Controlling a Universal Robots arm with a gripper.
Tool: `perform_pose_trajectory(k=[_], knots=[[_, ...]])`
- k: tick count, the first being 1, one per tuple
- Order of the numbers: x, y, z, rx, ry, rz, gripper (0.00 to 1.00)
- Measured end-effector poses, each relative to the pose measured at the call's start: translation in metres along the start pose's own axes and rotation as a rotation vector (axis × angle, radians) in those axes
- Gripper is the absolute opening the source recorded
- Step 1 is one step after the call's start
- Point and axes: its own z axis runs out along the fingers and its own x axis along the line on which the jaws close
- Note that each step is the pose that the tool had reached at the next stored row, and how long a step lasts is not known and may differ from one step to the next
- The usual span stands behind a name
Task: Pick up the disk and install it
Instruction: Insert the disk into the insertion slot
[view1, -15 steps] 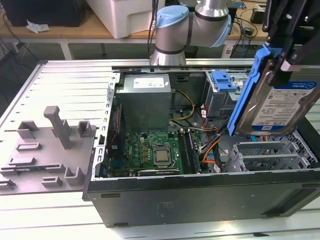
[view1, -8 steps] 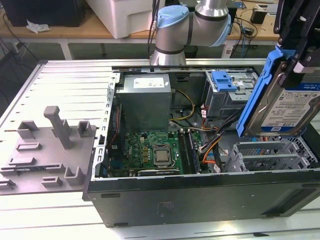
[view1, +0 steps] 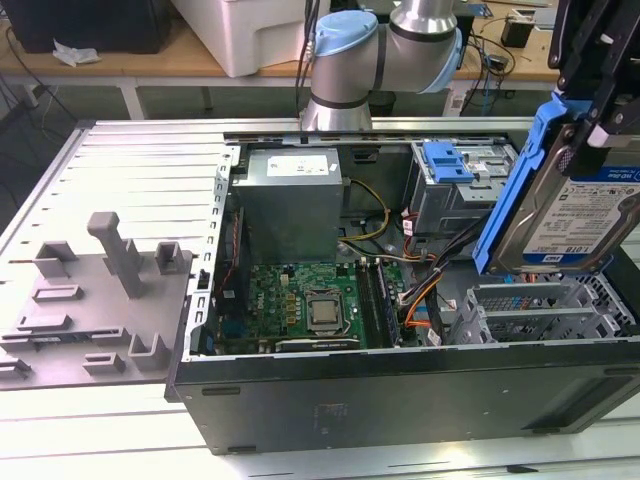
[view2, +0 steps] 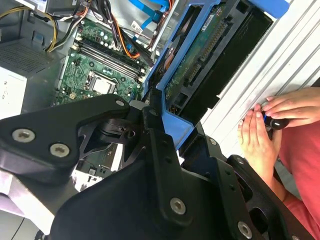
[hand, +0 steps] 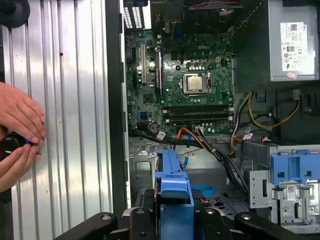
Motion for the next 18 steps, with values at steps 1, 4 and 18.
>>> perform_pose_trajectory(k=[1, 4, 18], knots=[[-0.0001, -0.0006, 0.0000, 0.0000, 0.0003, 0.000, 0.37], [-0.0003, -0.0022, 0.0003, 0.0000, 0.0005, -0.002, 0.37], [-0.0014, -0.0117, 0.0060, 0.0003, 0.0001, -0.033, 0.37]])
